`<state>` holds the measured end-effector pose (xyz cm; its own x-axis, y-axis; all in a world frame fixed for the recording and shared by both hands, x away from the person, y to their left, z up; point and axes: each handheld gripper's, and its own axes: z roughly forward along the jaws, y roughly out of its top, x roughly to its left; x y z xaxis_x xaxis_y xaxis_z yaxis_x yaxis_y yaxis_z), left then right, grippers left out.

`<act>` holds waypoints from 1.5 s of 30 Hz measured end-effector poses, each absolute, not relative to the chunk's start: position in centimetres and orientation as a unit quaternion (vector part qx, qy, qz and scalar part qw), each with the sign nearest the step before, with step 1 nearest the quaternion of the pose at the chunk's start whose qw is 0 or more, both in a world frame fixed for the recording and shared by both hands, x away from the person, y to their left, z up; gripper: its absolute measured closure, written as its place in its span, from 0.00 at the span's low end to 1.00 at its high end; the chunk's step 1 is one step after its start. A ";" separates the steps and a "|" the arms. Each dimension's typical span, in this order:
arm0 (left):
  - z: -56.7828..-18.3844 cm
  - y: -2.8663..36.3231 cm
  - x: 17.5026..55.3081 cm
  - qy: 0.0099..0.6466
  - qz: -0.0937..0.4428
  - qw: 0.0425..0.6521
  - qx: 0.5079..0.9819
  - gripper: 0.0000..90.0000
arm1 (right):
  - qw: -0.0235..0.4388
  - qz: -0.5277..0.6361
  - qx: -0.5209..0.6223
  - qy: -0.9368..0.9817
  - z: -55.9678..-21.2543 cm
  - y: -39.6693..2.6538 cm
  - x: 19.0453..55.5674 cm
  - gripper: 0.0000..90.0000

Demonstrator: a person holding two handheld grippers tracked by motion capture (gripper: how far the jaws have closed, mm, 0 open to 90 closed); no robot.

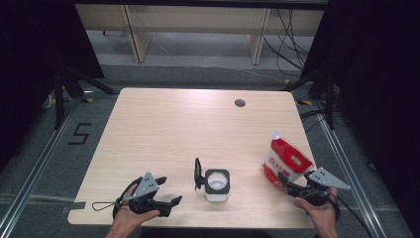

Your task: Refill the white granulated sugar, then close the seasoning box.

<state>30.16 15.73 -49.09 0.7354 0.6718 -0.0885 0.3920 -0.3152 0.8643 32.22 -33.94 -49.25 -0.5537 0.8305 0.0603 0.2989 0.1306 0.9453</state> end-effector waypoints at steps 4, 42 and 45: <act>-49.0 15.8 30.2 0.329 0.148 0.483 0.798 0.18 | 0.265 0.504 0.432 0.699 -48.5 -34.1 30.3 0.33; -46.3 12.8 32.3 0.290 0.156 0.493 0.805 0.64 | 0.262 0.422 0.420 0.759 -48.5 -32.4 25.0 0.25; -45.9 12.4 32.2 0.280 0.167 0.492 0.807 0.81 | 0.263 0.420 0.419 0.761 -48.5 -32.4 25.0 0.25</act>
<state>32.21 12.43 -45.85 0.7875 0.6162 -0.0051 0.2871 -0.3596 0.8878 25.01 -32.45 -48.55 -0.5111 0.8582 -0.0490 0.4156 0.2966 0.8598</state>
